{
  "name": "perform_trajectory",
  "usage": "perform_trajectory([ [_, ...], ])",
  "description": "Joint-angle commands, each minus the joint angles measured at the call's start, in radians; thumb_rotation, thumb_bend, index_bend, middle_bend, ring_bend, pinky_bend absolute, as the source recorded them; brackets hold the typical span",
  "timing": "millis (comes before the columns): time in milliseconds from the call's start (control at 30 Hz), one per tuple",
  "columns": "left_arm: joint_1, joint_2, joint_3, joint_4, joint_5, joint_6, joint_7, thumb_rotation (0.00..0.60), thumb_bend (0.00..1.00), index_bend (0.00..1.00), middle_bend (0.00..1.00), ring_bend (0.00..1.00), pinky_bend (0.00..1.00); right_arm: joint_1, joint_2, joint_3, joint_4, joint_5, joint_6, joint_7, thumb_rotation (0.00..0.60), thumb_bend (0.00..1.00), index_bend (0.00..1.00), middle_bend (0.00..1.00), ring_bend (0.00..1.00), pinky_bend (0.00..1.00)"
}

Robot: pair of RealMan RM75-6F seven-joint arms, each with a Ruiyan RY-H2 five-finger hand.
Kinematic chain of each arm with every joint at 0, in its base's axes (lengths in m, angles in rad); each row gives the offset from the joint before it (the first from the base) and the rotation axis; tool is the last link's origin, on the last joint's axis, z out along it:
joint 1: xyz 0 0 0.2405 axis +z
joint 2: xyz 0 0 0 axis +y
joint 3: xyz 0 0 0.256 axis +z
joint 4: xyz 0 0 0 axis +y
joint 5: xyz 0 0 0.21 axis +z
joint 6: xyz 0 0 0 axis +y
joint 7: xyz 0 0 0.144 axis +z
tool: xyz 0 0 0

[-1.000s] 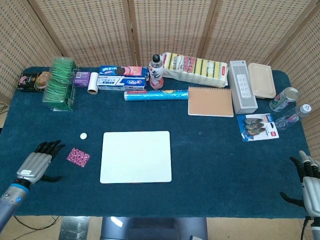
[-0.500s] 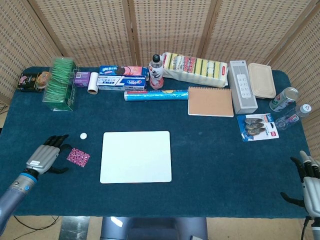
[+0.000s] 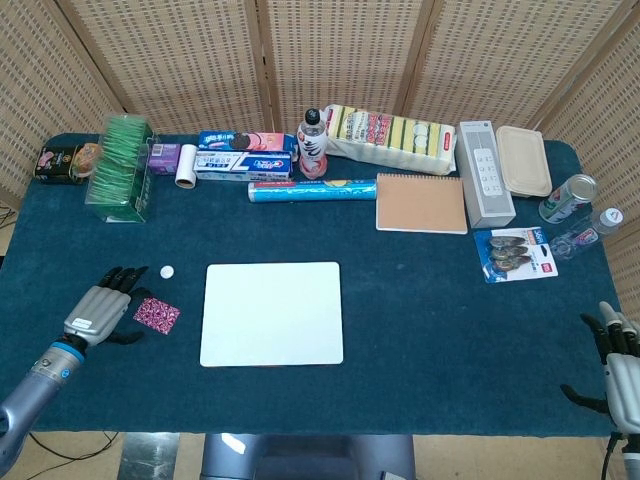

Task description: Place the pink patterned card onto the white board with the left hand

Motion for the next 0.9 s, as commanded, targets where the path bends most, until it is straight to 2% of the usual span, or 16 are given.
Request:
perform_trajectory([
  [33, -0.013, -0.013, 0.007, 0.011, 0.012, -0.001, 0.047, 0.6, 0.19, 0.28, 0.0, 0.0, 0.0, 0.0, 0.0, 0.0, 0.0, 0.0, 0.001, 0.001, 0.6, 0.01, 0.11, 0.0, 0.0, 0.0],
  [367, -0.044, -0.042, 0.006, 0.015, -0.025, -0.047, 0.125, 0.6, 0.19, 0.27, 0.0, 0.0, 0.0, -0.001, -0.002, 0.001, -0.002, 0.005, 0.002, -0.008, 0.6, 0.01, 0.11, 0.0, 0.0, 0.0],
  [833, -0.058, -0.058, 0.011, 0.006, -0.067, -0.066, 0.164, 0.6, 0.2, 0.28, 0.0, 0.0, 0.0, -0.002, -0.001, 0.003, -0.001, 0.007, 0.003, -0.003, 0.6, 0.01, 0.11, 0.0, 0.0, 0.0],
  [900, -0.06, -0.06, 0.01, 0.004, -0.072, -0.066, 0.172, 0.6, 0.22, 0.31, 0.0, 0.0, 0.0, -0.002, -0.001, 0.004, -0.001, 0.007, 0.004, -0.003, 0.6, 0.01, 0.11, 0.0, 0.0, 0.0],
])
